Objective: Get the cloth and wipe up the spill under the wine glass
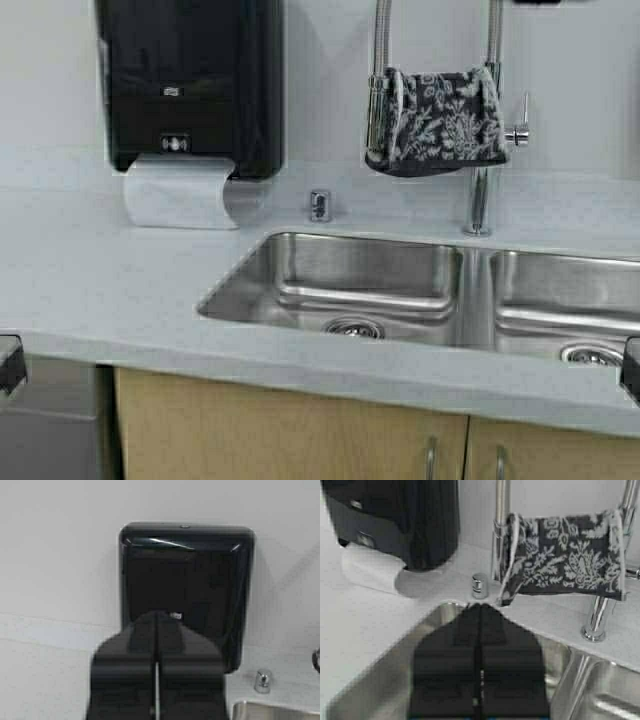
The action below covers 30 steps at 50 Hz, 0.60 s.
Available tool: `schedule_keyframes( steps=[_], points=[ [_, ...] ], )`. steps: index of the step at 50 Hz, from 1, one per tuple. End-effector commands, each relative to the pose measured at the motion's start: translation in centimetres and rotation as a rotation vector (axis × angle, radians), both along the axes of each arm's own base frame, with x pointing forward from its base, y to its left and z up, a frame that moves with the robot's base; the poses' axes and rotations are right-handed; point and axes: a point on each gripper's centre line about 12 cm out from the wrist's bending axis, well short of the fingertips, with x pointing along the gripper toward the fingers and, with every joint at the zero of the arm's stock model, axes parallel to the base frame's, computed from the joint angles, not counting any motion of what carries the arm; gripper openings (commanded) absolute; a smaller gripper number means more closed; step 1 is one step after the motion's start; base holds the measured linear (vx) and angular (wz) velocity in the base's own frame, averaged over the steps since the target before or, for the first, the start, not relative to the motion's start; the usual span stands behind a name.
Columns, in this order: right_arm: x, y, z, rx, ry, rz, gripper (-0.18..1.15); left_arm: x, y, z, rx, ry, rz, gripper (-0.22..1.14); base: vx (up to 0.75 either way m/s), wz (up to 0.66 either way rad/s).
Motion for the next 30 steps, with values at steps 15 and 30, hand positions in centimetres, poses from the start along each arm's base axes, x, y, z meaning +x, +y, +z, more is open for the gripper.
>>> schedule_keyframes(
  steps=[15, 30],
  points=[
    [4.4, 2.8, -5.9, -0.015, 0.058, 0.049, 0.24, -0.1, 0.0, 0.1, 0.006, -0.006, 0.002, 0.02, 0.21, -0.02],
    [6.5, 4.8, -9.3, -0.029, 0.087, 0.094, 0.60, -0.1, 0.0, -0.1, 0.007, 0.005, 0.003, 0.02, 0.19, 0.01]
  ],
)
